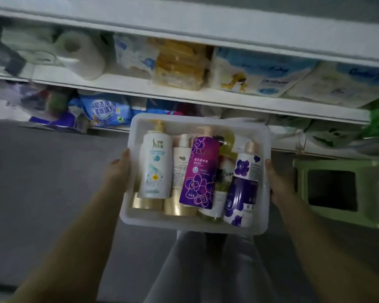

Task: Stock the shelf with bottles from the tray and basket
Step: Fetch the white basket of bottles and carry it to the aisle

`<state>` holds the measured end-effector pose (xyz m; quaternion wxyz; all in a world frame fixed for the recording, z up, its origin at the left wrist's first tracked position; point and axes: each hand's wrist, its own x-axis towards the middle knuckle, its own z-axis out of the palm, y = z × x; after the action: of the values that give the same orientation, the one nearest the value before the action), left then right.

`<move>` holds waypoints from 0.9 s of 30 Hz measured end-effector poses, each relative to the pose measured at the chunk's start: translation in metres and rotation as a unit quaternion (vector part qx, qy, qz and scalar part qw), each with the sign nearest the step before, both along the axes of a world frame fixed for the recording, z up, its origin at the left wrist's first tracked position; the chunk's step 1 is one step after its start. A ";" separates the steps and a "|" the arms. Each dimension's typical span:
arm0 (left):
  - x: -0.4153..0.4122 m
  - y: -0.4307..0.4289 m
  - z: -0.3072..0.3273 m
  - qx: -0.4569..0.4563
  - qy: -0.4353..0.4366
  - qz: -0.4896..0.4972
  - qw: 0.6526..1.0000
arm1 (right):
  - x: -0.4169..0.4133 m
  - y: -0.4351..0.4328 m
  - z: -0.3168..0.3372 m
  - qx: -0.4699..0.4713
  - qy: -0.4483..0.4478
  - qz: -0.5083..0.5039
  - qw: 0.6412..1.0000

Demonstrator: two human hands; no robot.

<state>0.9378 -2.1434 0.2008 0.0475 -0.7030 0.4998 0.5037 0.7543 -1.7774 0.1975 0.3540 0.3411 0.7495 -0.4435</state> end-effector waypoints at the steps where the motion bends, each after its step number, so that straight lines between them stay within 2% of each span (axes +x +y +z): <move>1: -0.002 -0.003 -0.010 0.001 -0.003 -0.005 1.000 | 0.001 0.001 -0.012 0.000 -0.001 -0.008 1.000; 6: -0.007 -0.003 -0.024 -0.023 -0.014 -0.003 1.000 | -0.004 -0.010 -0.019 0.025 0.000 0.015 1.000; 11: -0.019 0.008 -0.008 -0.048 -0.017 -0.010 0.999 | -0.003 -0.030 0.008 0.075 0.002 0.036 0.997; 14: -0.023 0.026 0.001 -0.111 -0.017 -0.041 0.993 | 0.012 -0.039 0.008 0.092 0.022 0.031 0.995; 20: -0.024 0.039 -0.003 -0.115 -0.001 -0.028 0.993 | 0.037 -0.046 0.009 0.107 0.084 0.047 0.990; 22: -0.022 0.044 -0.004 -0.135 -0.002 -0.052 0.990 | 0.043 -0.049 0.013 0.104 0.124 0.066 0.985; 24: -0.020 0.058 0.004 -0.156 0.004 -0.080 0.984 | 0.050 -0.047 0.020 0.137 0.174 0.142 0.965; 27: -0.027 0.095 0.027 -0.220 -0.001 -0.185 0.958 | 0.060 -0.045 0.028 0.140 0.205 0.210 0.946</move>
<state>0.9108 -2.0481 0.2277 -0.0159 -0.5913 0.7199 0.3630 0.8143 -1.8227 0.2258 0.2263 0.1233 0.9150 -0.3103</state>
